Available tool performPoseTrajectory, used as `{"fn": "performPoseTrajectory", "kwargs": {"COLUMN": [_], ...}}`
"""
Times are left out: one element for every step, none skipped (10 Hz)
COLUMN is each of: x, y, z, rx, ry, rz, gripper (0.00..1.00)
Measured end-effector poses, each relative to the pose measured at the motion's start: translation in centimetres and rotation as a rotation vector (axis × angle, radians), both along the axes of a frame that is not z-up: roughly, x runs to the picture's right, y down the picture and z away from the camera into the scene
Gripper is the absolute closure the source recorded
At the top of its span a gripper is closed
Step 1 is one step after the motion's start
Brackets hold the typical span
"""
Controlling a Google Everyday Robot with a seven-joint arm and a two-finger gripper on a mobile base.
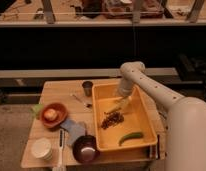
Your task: Place banana in purple bowl
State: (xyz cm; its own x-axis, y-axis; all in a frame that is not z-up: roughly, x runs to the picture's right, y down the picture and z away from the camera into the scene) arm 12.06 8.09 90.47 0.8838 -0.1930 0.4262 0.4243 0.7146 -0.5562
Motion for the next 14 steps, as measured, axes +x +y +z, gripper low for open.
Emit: {"fn": "performPoseTrajectory", "kwargs": {"x": [-0.2, -0.3, -0.3, -0.1, 0.2, 0.5, 1.0, 1.4, 1.7, 1.6, 1.3, 1.1, 0.7, 0.5], "y": [0.5, 0.7, 0.9, 1.2, 1.4, 1.6, 1.8, 2.0, 2.2, 2.3, 2.5, 2.5, 2.7, 2.9], "z": [0.4, 0.7, 0.9, 1.0, 1.1, 1.2, 1.2, 1.3, 1.4, 1.3, 1.3, 1.3, 1.3, 1.4], "rx": [-0.004, -0.006, -0.008, -0.011, -0.011, -0.011, -0.01, -0.009, -0.011, -0.01, -0.009, -0.009, -0.011, -0.012], "ry": [-0.006, -0.009, -0.01, -0.008, -0.004, -0.002, 0.002, 0.005, 0.007, 0.001, -0.007, -0.009, -0.014, -0.017], "rz": [-0.013, -0.02, -0.028, -0.035, -0.046, -0.056, -0.065, -0.069, -0.074, -0.087, -0.101, -0.106, -0.118, -0.122], "gripper": [0.35, 0.35, 0.35, 0.35, 0.35, 0.35, 0.35, 0.35, 0.35, 0.35, 0.35, 0.35, 0.39, 0.48]}}
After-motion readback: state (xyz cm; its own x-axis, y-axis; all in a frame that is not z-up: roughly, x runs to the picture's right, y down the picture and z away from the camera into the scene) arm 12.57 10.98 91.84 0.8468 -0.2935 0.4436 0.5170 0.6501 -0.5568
